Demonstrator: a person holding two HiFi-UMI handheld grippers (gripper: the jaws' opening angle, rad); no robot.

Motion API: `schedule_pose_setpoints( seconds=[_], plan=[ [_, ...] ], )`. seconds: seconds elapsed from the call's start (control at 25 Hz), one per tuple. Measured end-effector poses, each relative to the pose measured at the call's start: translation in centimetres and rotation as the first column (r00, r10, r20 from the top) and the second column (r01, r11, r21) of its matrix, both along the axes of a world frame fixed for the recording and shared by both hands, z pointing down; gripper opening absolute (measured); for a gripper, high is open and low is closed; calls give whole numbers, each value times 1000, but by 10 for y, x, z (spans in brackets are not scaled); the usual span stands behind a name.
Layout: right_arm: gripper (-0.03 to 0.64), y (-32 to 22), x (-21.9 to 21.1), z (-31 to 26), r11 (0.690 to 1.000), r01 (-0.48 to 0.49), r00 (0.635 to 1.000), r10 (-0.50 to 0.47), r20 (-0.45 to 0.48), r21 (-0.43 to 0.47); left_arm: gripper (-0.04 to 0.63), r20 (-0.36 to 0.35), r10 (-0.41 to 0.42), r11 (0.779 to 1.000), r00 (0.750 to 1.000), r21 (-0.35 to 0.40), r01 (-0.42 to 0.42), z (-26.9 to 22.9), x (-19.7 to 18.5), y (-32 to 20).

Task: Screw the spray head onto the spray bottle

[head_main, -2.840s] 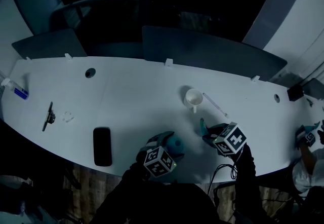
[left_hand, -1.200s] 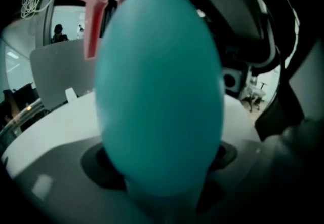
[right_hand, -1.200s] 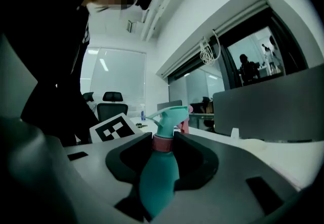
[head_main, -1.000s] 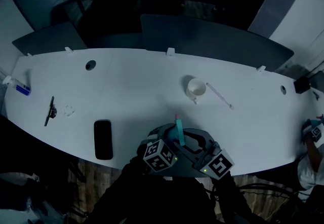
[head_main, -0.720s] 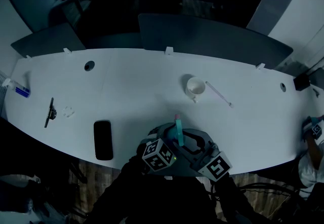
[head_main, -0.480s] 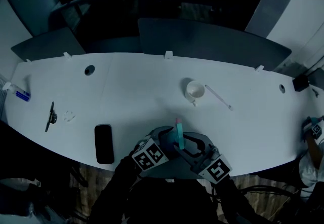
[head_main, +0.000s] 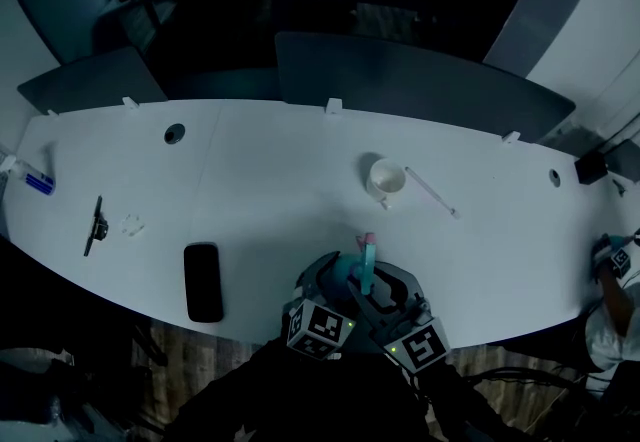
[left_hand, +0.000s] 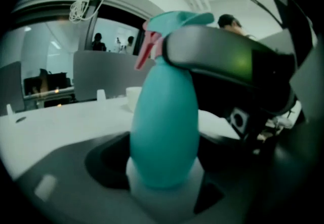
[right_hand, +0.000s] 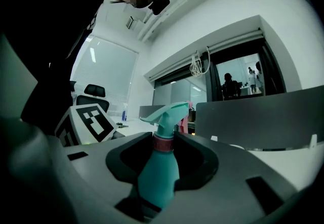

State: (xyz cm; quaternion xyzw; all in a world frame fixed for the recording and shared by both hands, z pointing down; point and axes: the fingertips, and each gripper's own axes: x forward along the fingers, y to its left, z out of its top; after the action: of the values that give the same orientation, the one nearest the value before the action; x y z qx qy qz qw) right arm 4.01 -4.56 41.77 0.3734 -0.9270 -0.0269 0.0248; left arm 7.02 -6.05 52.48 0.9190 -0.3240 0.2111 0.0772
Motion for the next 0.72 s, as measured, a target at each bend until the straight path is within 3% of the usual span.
schedule_pose_setpoints(
  seconds=[0.08,0.2,0.28,0.36,0.4,0.44,0.48,0.52,0.6,0.64,0.72],
  plan=[
    [127,-1,0,1,1000,-6,1000,6,-6,-4,397,-5,0,1000,1000,1,0,1,0,0],
    [127,1,-3,2,999,29,999,-30,-20,-18,402,8,166,986,986,34,-166,2,-3,8],
    [127,2,-3,3,997,68,997,-69,-28,-34,407,-8,314,949,949,34,-314,-9,-4,11],
    [127,0,-4,3,993,110,993,-111,-36,-38,379,-31,446,895,894,13,-446,-18,-2,13],
    [127,-1,-4,1,992,121,992,-122,-37,-32,360,-29,484,875,874,8,-484,-20,-1,13],
    [127,-2,-4,-1,993,120,992,-121,-36,-21,359,-27,492,871,870,12,-492,-20,0,13],
    [128,-4,-3,-2,994,105,994,-105,-36,-8,357,-32,466,885,884,24,-466,-20,0,11],
    [128,-5,-1,-3,997,77,996,-77,-37,4,356,-45,408,913,912,42,-407,-20,0,8],
    [127,-7,0,-2,1000,9,999,-8,-37,22,356,-67,218,973,974,86,-212,-21,-3,1],
    [127,-6,-1,-2,999,-21,999,22,-38,27,356,-63,108,989,992,106,-101,-22,-6,-1],
    [127,-5,-3,0,998,-60,997,61,-43,16,359,-21,-38,992,999,123,40,-20,-9,-2]
  ],
)
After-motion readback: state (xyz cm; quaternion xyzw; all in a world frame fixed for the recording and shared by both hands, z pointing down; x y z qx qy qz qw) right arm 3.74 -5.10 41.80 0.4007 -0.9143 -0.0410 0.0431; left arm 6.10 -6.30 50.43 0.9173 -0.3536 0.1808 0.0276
